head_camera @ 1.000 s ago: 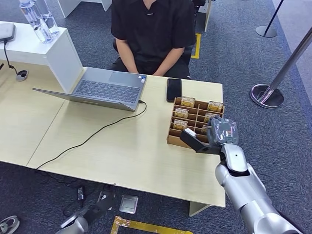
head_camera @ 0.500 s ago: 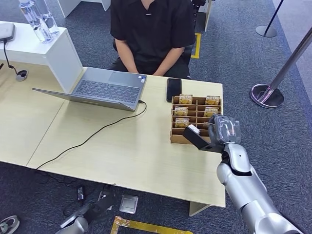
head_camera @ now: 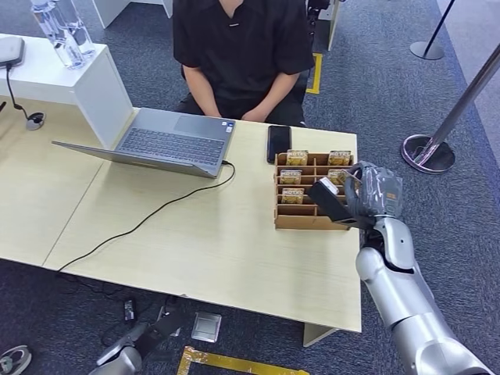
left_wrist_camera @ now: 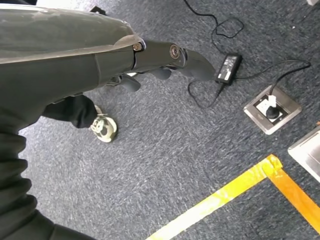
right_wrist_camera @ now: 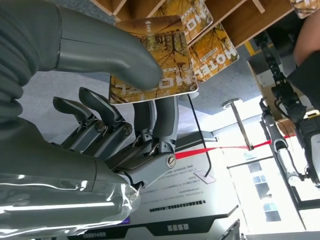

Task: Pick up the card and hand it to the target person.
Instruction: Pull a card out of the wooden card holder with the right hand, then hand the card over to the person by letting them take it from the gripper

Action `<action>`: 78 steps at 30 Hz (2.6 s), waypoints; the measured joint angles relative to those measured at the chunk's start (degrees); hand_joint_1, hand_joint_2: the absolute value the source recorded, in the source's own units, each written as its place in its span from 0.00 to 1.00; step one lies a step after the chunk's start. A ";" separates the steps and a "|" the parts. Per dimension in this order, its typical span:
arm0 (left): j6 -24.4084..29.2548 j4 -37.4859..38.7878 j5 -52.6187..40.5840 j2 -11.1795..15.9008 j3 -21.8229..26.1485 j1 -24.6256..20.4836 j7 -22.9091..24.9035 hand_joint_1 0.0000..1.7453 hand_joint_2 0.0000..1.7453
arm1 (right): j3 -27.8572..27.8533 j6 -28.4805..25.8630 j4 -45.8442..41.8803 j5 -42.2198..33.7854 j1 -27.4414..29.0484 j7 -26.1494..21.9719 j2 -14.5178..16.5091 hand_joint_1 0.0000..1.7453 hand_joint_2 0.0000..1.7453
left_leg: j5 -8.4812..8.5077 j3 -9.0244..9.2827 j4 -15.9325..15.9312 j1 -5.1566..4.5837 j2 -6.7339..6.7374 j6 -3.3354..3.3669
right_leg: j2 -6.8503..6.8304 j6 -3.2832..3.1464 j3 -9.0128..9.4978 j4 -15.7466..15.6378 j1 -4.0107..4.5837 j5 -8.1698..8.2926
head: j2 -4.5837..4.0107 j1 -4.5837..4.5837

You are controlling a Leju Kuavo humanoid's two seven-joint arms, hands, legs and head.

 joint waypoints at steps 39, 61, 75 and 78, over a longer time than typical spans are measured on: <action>1.68 0.01 -1.97 0.00 -0.31 -0.85 0.65 0.00 1.00 | -8.18 -3.87 -6.06 -20.36 0.97 -16.29 9.62 1.00 1.00 | 0.00 -0.02 -0.01 0.00 0.00 0.00 | 0.02 0.00 -0.02 0.01 0.00 0.00 | 0.00 0.01; 1.53 0.15 -1.87 0.02 -0.51 -0.78 3.24 0.00 0.00 | -18.72 -10.97 -8.98 -22.55 6.58 -24.03 6.15 0.00 0.00 | 0.00 -0.02 0.00 0.00 -0.03 0.00 | 0.00 0.00 -0.03 -0.04 0.00 0.00 | 0.00 -0.01; 2.73 0.22 -0.81 0.21 0.20 2.02 3.35 0.00 0.00 | -59.24 -11.04 -4.94 -7.35 21.67 -12.94 0.75 0.00 0.00 | -0.09 -0.15 -0.03 -0.01 -0.10 0.07 | -0.11 0.13 -0.06 -0.17 0.00 -0.10 | 0.00 -0.03; 3.02 0.22 -1.11 0.29 0.26 2.07 3.38 0.00 0.00 | -64.58 -10.43 -0.64 -3.17 24.43 -4.72 -0.47 0.00 0.00 | -0.10 -0.14 -0.04 0.00 -0.08 0.07 | -0.09 0.13 -0.07 -0.17 0.00 -0.11 | 0.00 -0.03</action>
